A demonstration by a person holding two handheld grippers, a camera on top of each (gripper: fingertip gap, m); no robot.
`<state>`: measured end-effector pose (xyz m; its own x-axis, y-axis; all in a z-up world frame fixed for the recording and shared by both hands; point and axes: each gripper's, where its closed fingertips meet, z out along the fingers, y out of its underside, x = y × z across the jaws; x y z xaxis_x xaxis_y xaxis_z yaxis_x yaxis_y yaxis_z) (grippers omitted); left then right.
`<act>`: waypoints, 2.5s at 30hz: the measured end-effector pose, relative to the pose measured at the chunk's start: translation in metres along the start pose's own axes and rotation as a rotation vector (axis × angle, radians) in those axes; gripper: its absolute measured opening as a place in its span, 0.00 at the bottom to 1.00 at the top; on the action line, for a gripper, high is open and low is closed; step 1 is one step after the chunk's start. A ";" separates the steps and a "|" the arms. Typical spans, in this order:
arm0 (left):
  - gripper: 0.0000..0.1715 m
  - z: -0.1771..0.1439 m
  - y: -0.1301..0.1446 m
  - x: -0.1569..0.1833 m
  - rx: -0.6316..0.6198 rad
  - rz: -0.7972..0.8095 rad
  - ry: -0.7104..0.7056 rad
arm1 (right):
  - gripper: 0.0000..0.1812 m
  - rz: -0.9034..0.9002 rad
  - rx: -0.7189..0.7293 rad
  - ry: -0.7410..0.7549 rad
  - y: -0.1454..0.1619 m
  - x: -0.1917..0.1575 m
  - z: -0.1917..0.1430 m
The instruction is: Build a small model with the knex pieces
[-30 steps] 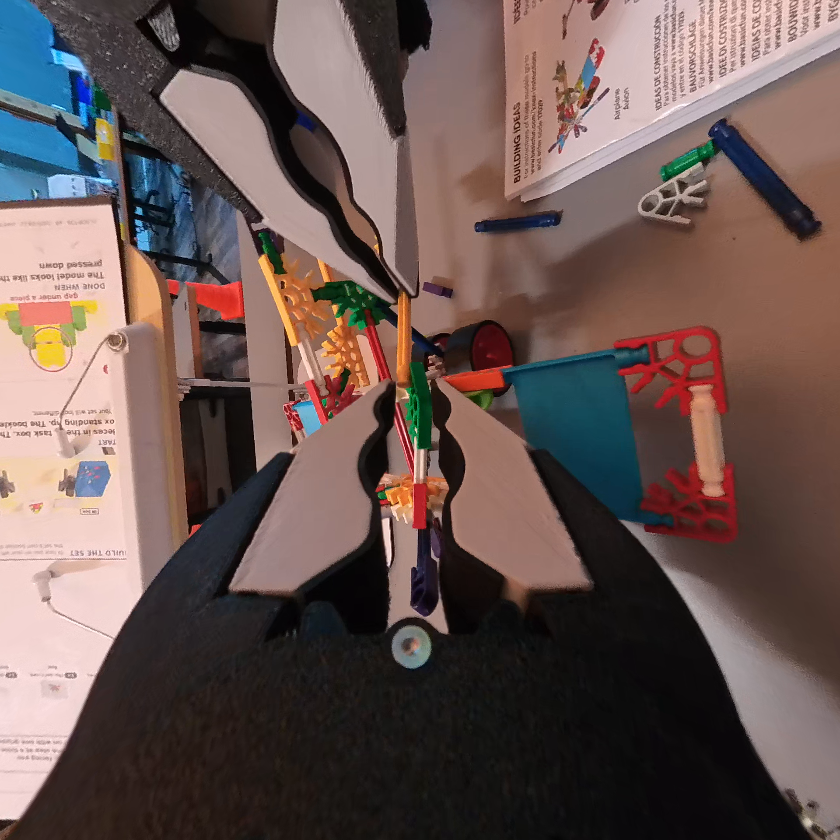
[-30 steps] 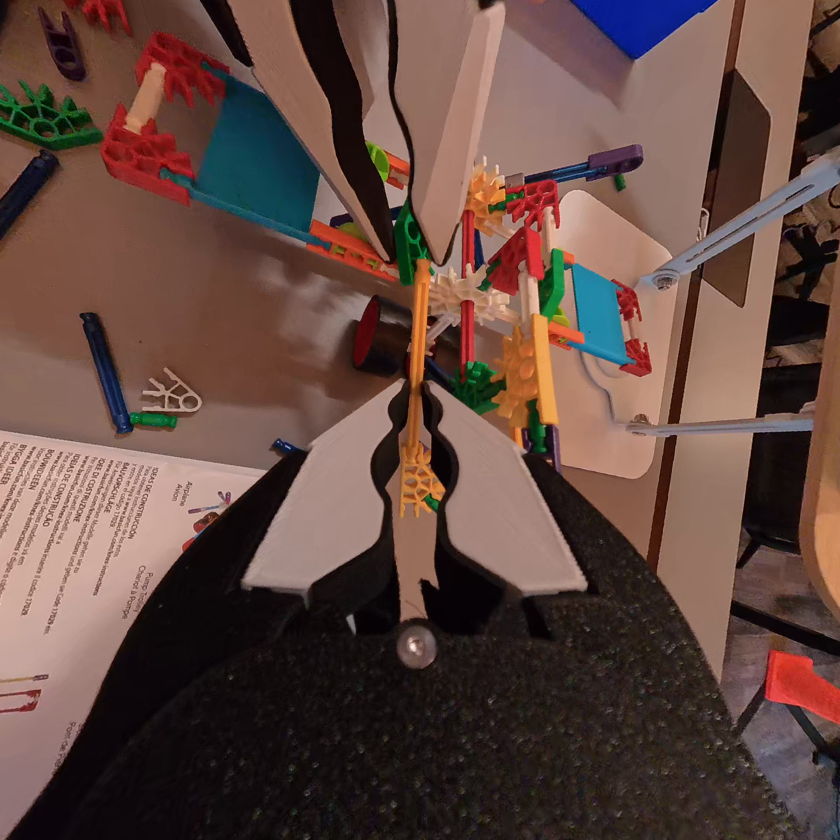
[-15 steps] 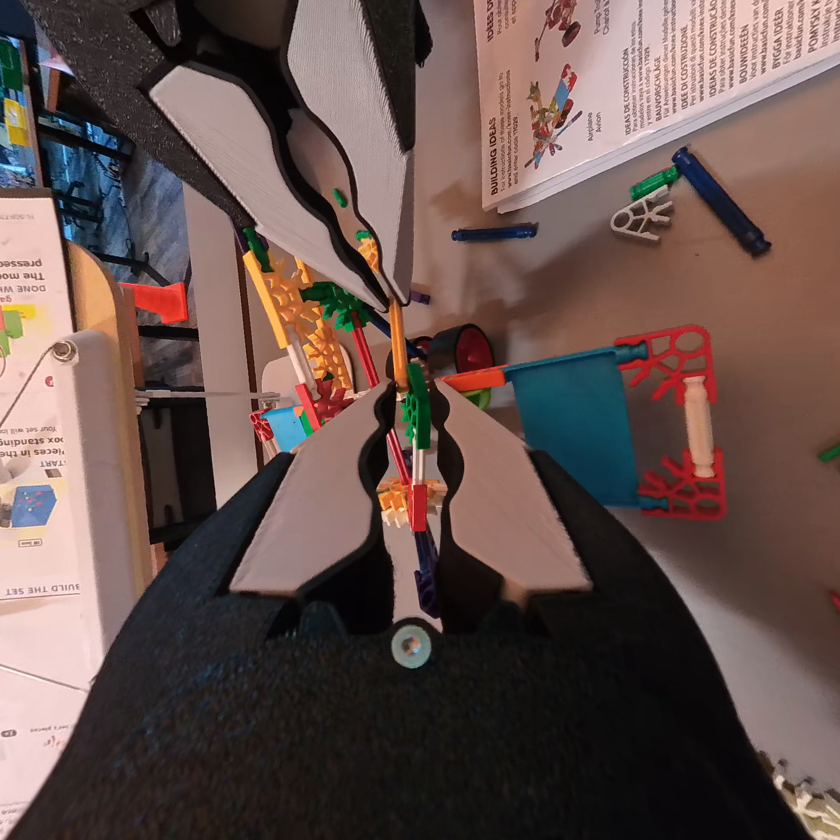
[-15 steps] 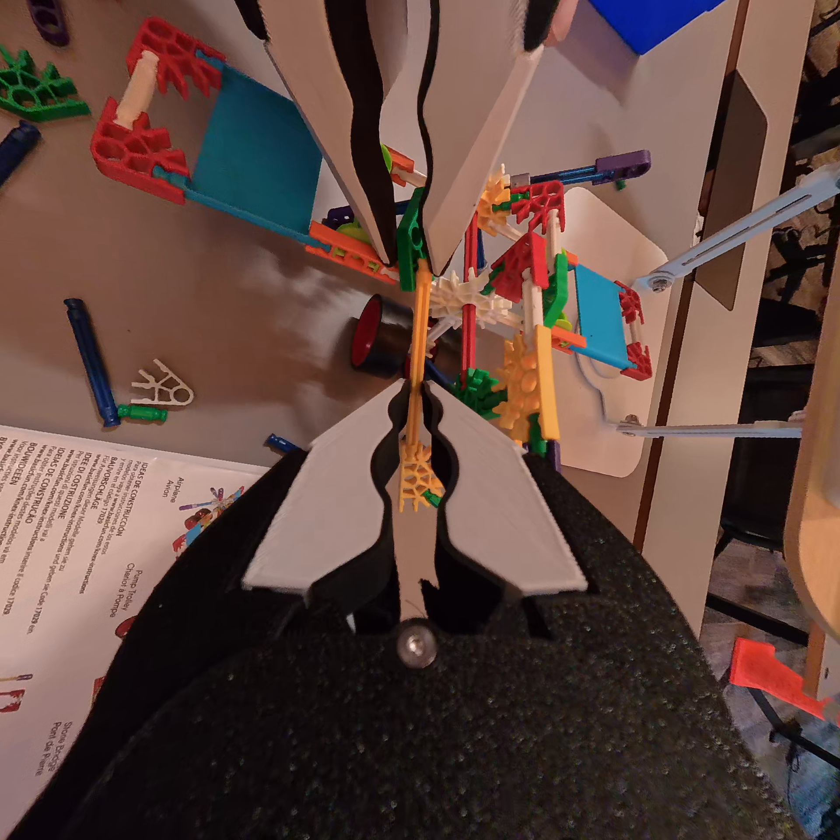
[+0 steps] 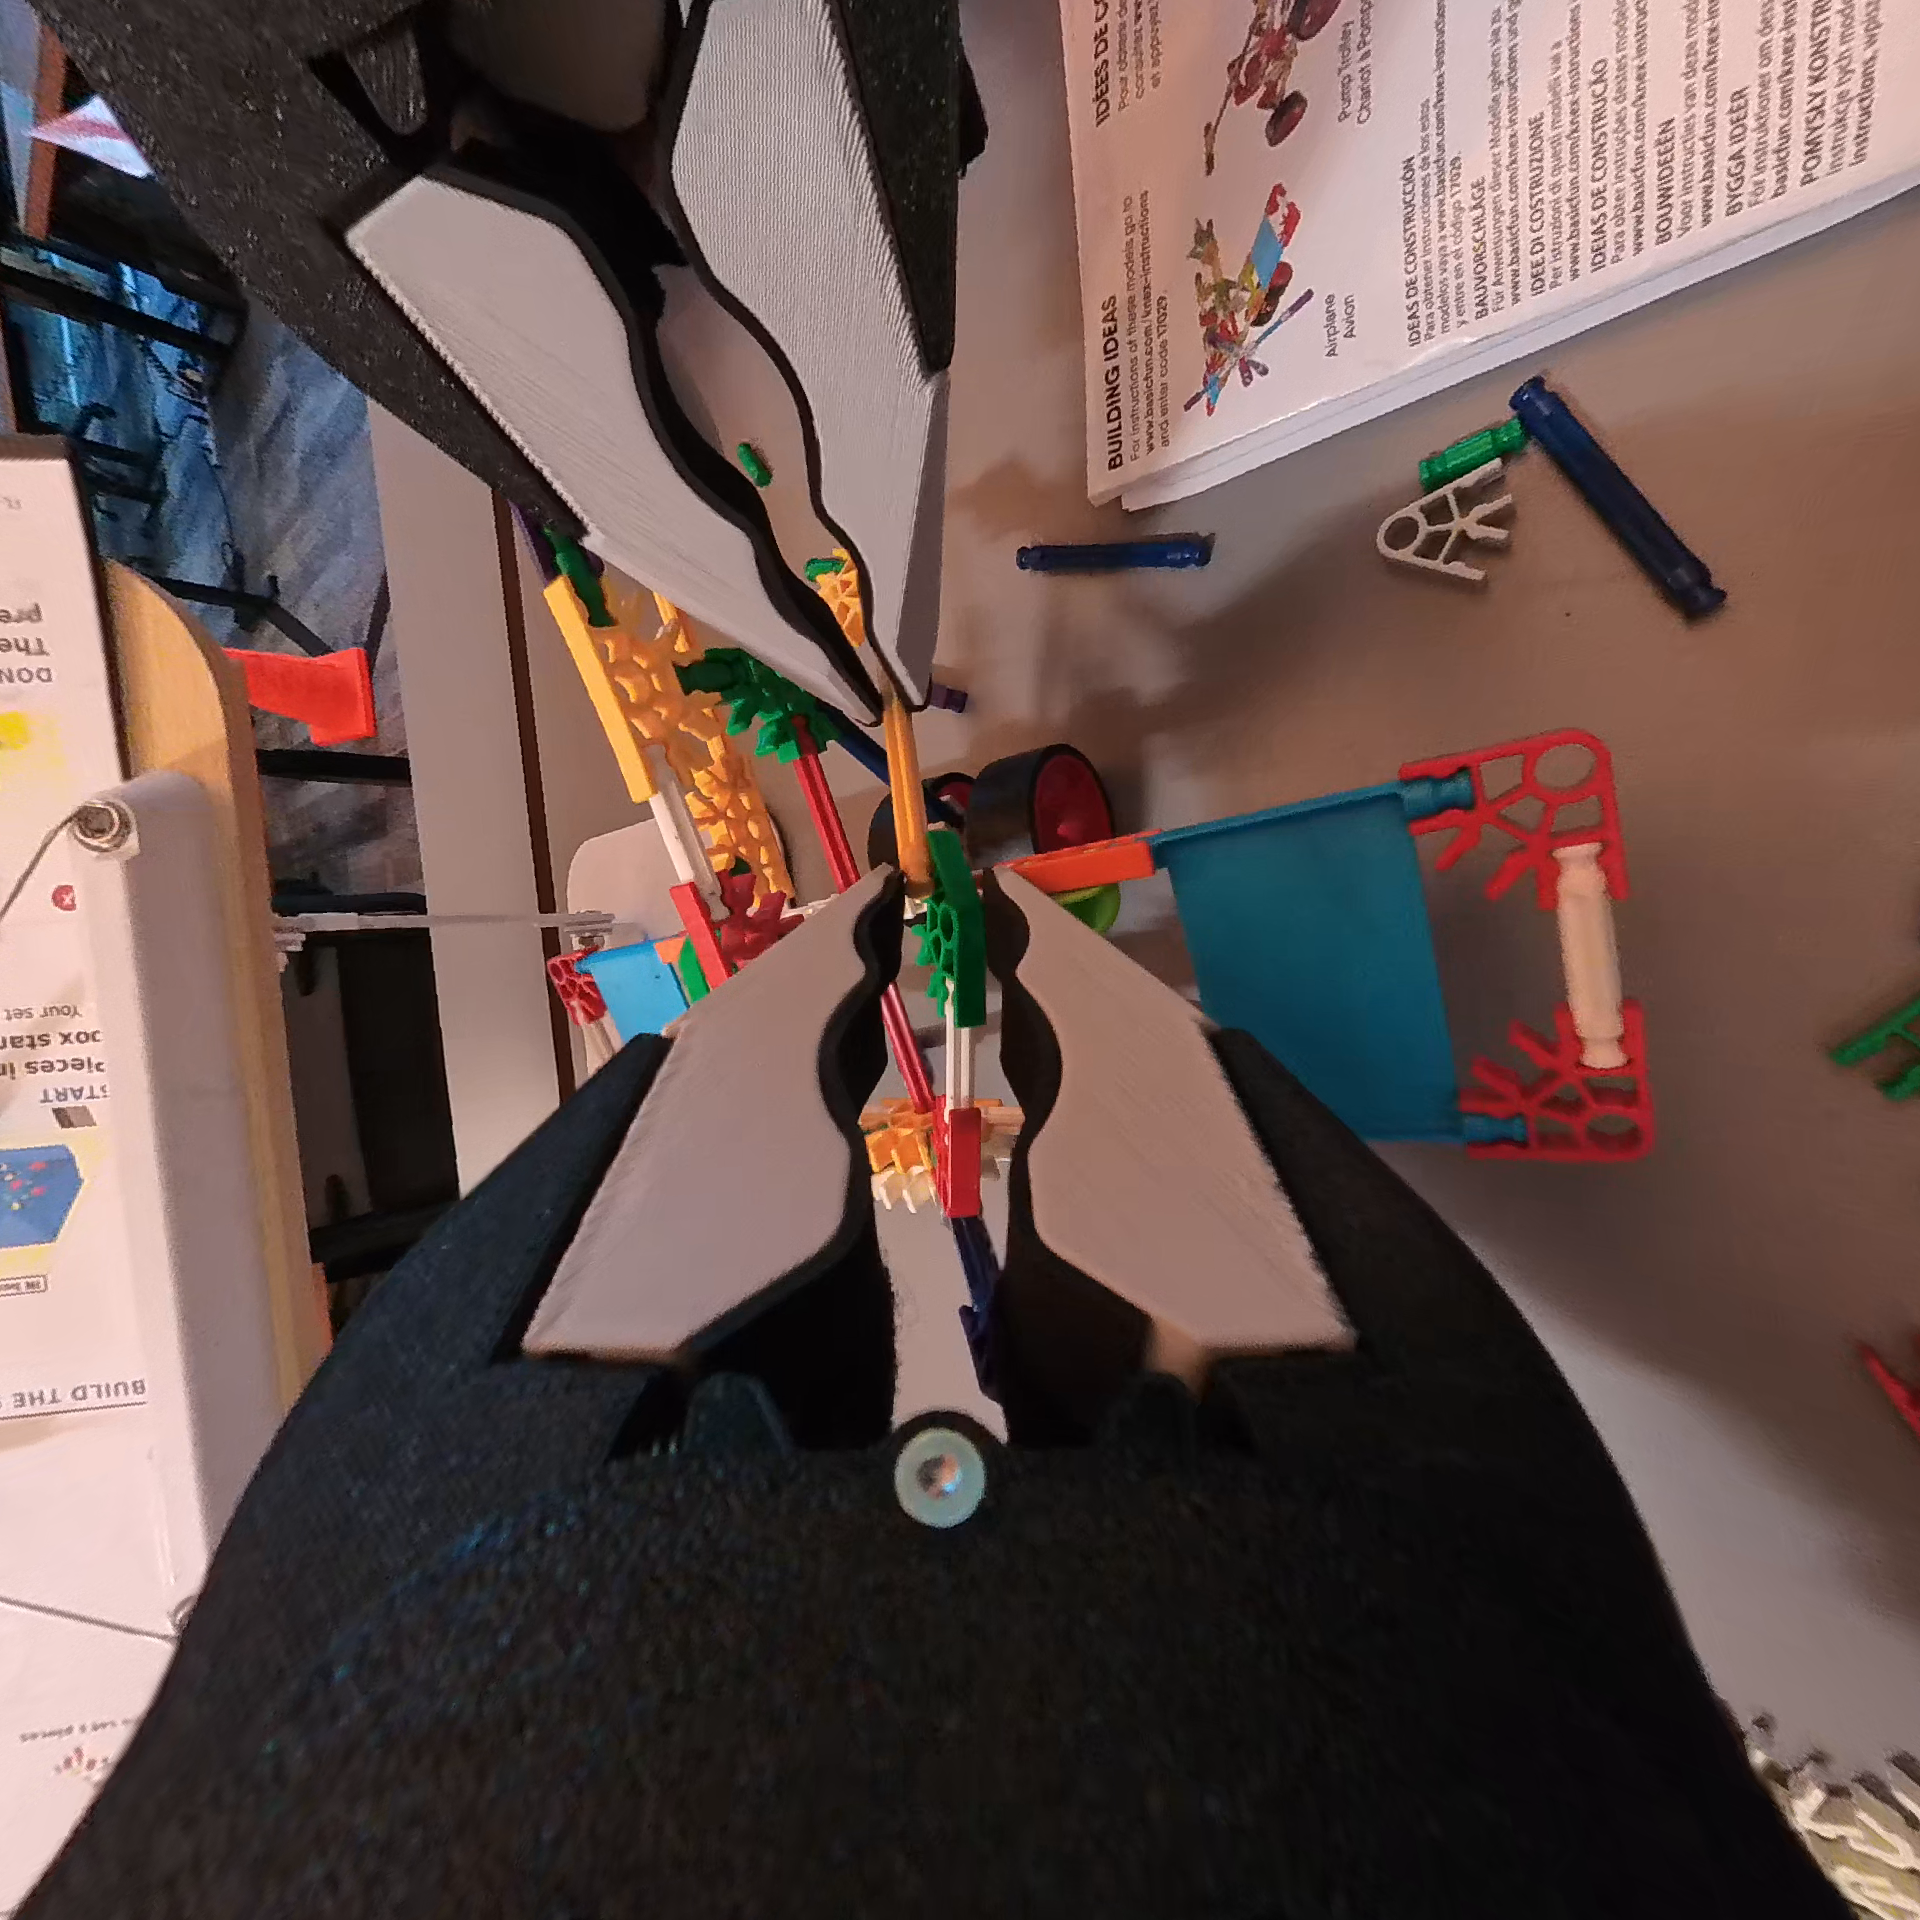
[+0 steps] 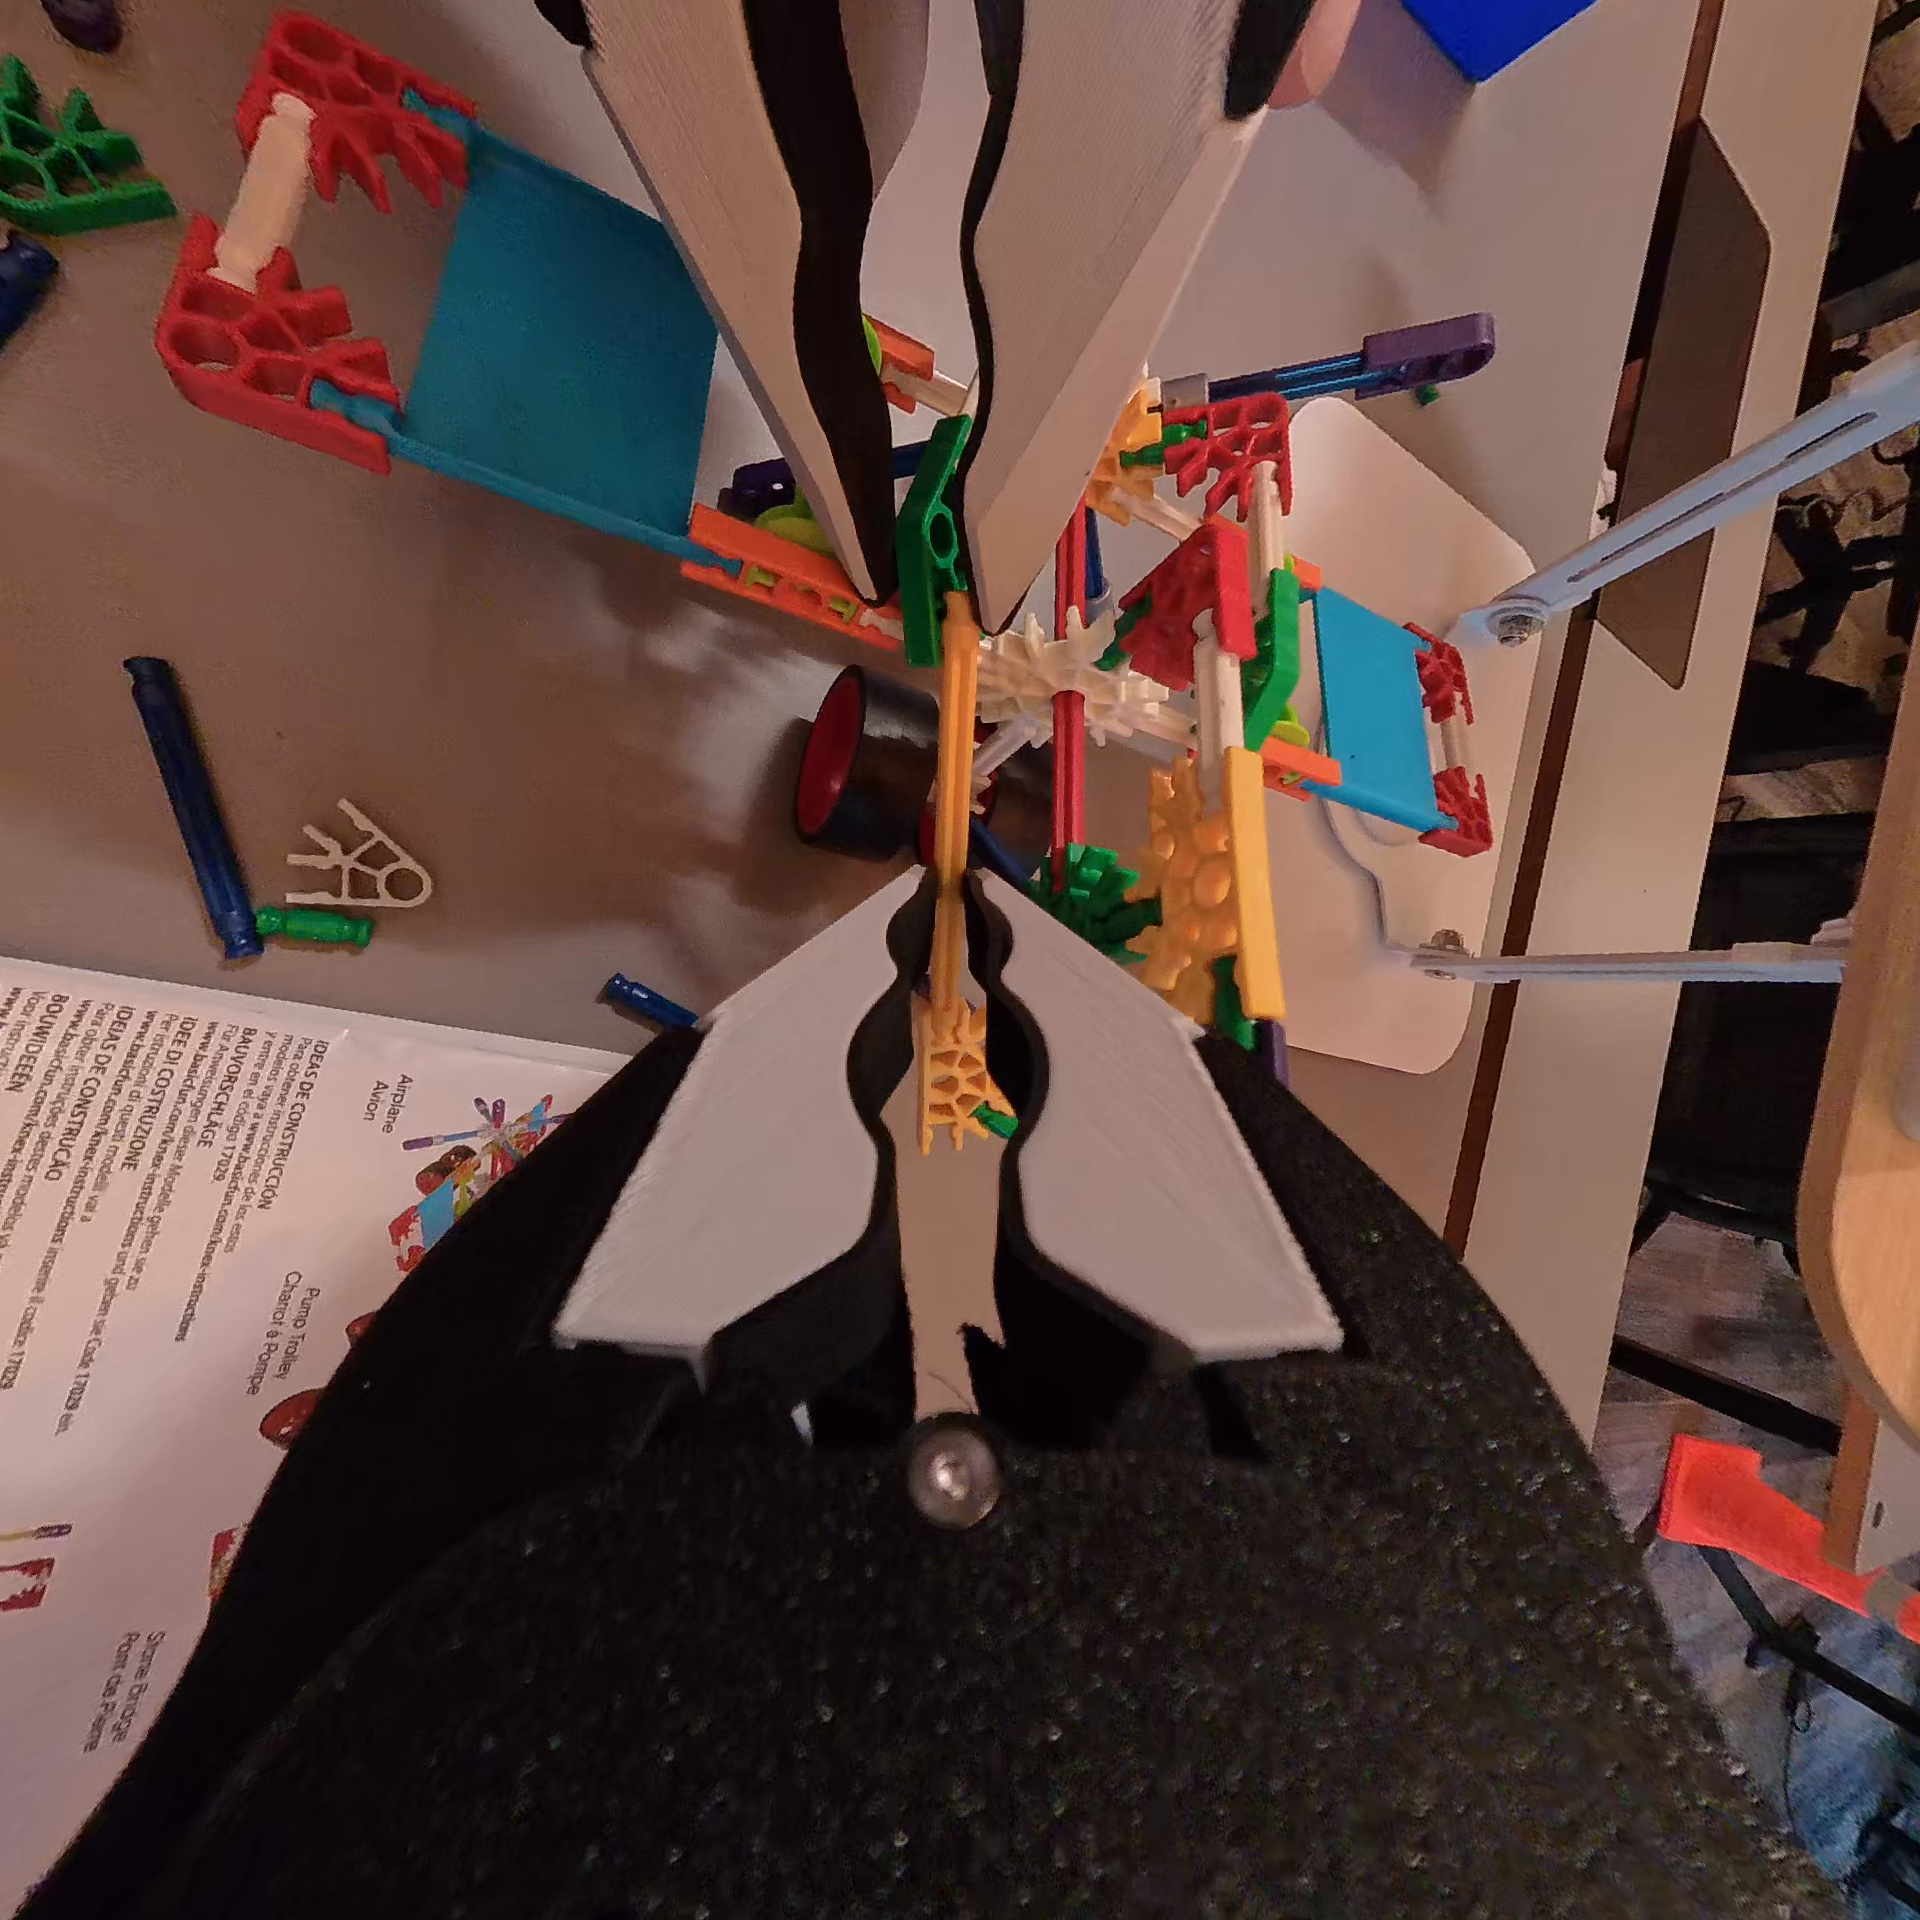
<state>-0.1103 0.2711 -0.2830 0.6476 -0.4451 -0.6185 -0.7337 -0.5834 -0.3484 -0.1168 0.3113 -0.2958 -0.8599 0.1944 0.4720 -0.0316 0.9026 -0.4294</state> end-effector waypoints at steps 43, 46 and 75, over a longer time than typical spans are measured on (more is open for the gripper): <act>0.07 0.006 -0.008 -0.003 0.011 0.009 0.061 | 0.03 0.004 -0.034 0.010 0.011 0.004 -0.009; 0.06 0.006 -0.008 -0.002 0.017 0.000 0.069 | 0.03 0.007 -0.028 0.014 0.009 0.005 -0.010; 0.04 0.006 0.012 -0.033 0.108 -0.253 -0.006 | 0.05 -0.112 0.045 0.459 -0.036 0.037 0.011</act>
<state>-0.1422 0.2827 -0.2710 0.8120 -0.2902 -0.5064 -0.5667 -0.5998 -0.5649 -0.1531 0.2819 -0.2707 -0.5359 0.2558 0.8046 -0.1418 0.9122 -0.3844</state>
